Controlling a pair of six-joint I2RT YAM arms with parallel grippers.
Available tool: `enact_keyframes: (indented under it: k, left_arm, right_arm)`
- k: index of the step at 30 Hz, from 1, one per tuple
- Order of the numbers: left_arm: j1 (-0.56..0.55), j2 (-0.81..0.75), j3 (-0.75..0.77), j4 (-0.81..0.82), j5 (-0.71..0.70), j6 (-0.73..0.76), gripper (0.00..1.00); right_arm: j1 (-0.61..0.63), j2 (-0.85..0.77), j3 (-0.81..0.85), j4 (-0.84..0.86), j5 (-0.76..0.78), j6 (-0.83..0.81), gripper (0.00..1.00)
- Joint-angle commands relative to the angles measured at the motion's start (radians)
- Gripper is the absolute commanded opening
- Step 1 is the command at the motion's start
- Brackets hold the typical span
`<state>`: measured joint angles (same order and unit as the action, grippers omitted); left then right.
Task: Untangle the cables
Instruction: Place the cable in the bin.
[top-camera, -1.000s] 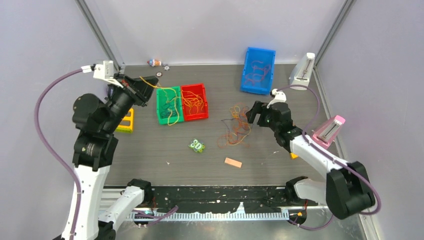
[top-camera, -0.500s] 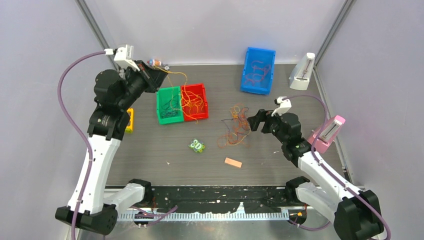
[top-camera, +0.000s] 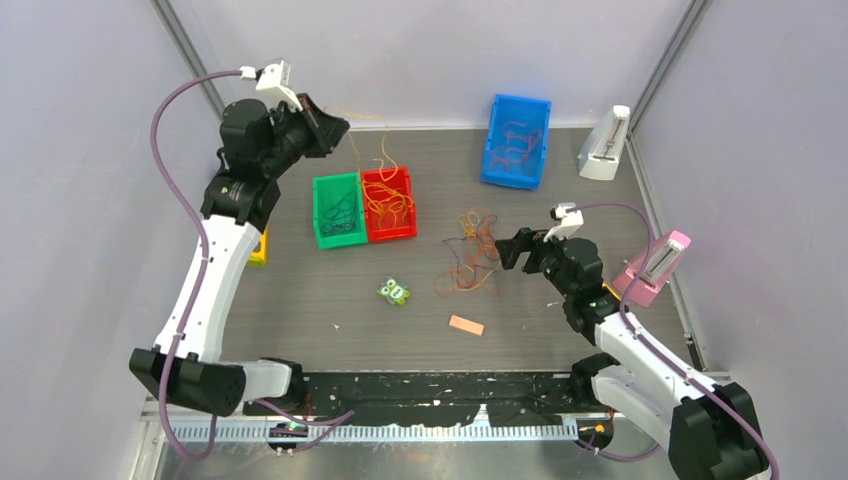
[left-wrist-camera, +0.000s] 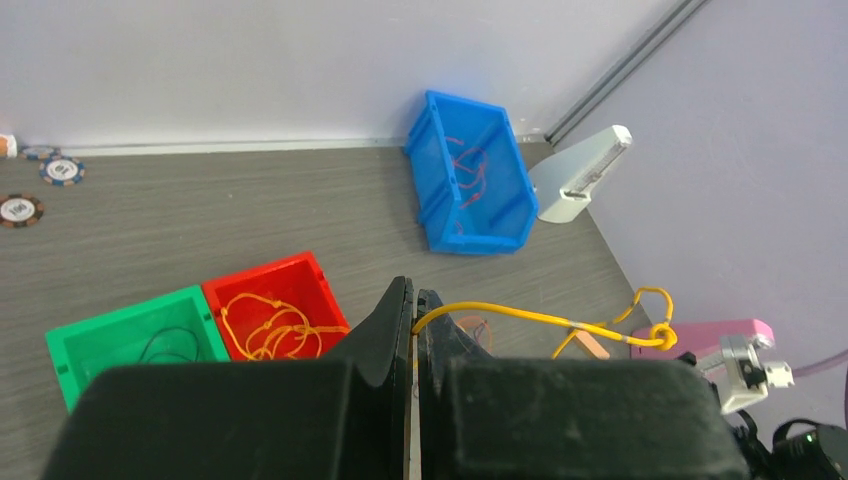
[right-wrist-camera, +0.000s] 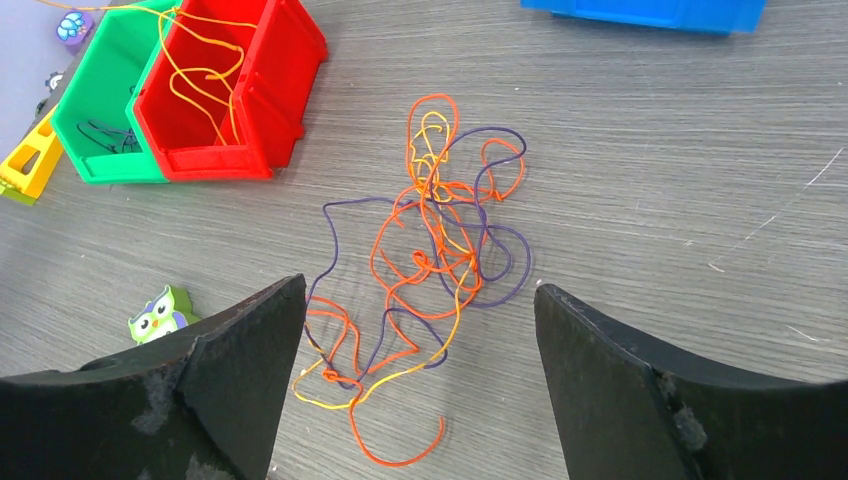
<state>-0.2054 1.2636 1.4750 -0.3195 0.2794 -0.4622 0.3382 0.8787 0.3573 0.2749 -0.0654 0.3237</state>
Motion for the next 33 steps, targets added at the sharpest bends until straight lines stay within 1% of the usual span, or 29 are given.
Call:
enact_keyframes:
  k: [1, 8, 13, 21, 27, 30, 33]
  left_arm:
    - [0.004, 0.064, 0.101, 0.021, -0.005, 0.051, 0.0]
    - [0.004, 0.183, 0.205, -0.047, -0.024, 0.1, 0.0]
    - [0.004, 0.255, 0.24, -0.067, -0.037, 0.113, 0.0]
    - [0.004, 0.341, 0.219, -0.047, -0.079, 0.151, 0.0]
    - [0.004, 0.411, 0.25, -0.078, -0.035, 0.139, 0.0]
    - [-0.001, 0.417, 0.234, -0.077, -0.03, 0.128, 0.0]
    - [-0.032, 0.427, 0.211, -0.08, -0.019, 0.125, 0.0]
  right_arm:
    - [0.002, -0.006, -0.025, 0.123, -0.007, 0.001, 0.89]
    - [0.002, 0.014, -0.063, 0.185, -0.019, 0.015, 0.89]
    - [0.002, 0.027, -0.1, 0.237, -0.025, 0.029, 0.88]
    - [0.002, 0.049, -0.11, 0.263, -0.01, 0.033, 0.88]
    - [0.003, 0.045, -0.112, 0.263, -0.008, 0.033, 0.88]
    - [0.002, 0.041, -0.113, 0.262, -0.007, 0.033, 0.88]
    - [0.003, 0.04, -0.113, 0.262, -0.007, 0.031, 0.88]
